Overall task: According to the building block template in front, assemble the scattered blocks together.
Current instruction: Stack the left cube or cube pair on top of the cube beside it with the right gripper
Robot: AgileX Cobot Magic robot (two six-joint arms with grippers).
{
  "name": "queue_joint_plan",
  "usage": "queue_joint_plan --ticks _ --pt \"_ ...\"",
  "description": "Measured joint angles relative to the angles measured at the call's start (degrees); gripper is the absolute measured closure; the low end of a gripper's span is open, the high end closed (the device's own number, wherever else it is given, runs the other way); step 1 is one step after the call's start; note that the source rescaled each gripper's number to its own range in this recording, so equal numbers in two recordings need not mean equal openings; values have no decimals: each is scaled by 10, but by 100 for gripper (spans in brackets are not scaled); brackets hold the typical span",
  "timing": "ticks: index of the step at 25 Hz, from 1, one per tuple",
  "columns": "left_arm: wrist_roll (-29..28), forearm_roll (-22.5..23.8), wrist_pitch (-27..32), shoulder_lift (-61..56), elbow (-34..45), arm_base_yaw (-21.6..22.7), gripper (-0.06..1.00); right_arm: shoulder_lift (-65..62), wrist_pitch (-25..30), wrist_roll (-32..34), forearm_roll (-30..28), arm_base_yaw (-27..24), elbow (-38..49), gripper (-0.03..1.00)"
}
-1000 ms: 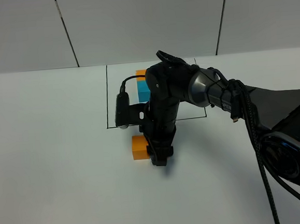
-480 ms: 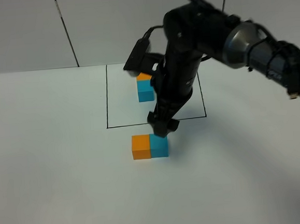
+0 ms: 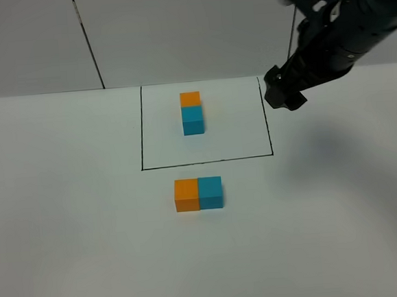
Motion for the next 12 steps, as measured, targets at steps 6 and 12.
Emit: queue_joint_plan --ticks 6,12 --pt "0 0 0 0 0 0 23 -124 -138 82 -4 -4 200 16" --pt "-1 0 0 0 0 0 23 -170 -177 127 -6 -4 302 27"
